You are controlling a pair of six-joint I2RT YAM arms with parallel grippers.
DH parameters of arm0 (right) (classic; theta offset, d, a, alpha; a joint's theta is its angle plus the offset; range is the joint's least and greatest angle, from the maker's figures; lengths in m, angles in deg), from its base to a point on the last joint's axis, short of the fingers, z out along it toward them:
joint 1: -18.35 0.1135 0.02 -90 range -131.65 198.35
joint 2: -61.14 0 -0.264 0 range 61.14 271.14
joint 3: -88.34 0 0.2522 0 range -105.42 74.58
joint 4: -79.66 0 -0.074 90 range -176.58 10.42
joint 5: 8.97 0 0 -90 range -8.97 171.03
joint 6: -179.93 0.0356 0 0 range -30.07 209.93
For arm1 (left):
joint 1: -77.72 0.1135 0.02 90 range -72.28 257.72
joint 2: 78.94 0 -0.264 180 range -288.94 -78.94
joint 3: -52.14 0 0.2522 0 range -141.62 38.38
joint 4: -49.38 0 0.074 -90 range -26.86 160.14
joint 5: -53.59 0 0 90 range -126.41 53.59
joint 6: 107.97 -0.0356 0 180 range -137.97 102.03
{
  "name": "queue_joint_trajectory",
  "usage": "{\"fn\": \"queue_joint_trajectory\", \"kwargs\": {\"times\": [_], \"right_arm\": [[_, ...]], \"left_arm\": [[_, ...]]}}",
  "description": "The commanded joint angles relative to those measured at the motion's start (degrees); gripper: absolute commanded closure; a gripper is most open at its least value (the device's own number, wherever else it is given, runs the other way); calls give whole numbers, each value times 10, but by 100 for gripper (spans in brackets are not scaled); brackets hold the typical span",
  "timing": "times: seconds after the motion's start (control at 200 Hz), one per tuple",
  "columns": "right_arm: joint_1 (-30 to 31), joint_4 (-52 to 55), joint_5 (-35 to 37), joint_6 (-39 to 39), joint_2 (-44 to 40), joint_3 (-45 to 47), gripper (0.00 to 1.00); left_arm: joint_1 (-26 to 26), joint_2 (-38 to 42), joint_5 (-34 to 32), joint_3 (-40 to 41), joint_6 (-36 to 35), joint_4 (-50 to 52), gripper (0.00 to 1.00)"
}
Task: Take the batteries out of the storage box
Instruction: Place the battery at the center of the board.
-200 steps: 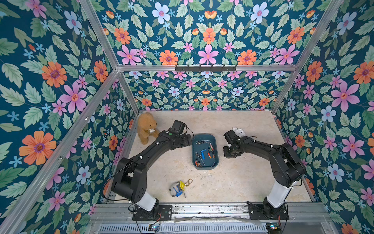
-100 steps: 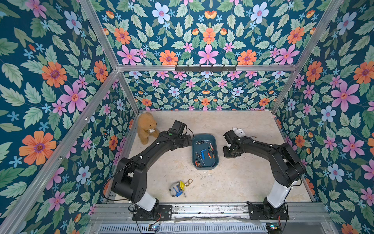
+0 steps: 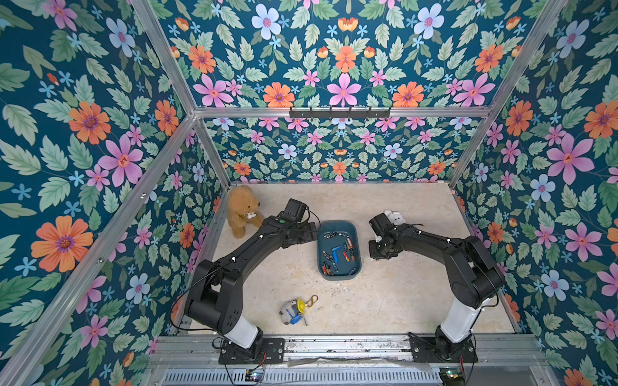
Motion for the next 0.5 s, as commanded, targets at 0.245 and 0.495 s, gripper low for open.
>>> {"fn": "queue_joint_trajectory", "kwargs": {"times": [0.245,0.495], "right_arm": [[0,19,10,-5,-10,-12,72],[-1,40,14,-3,-32,-29,72]], "left_arm": [[-2,-2,4,-9,1,2,6],[-10,-10,5,-26,2,2,6]]}}
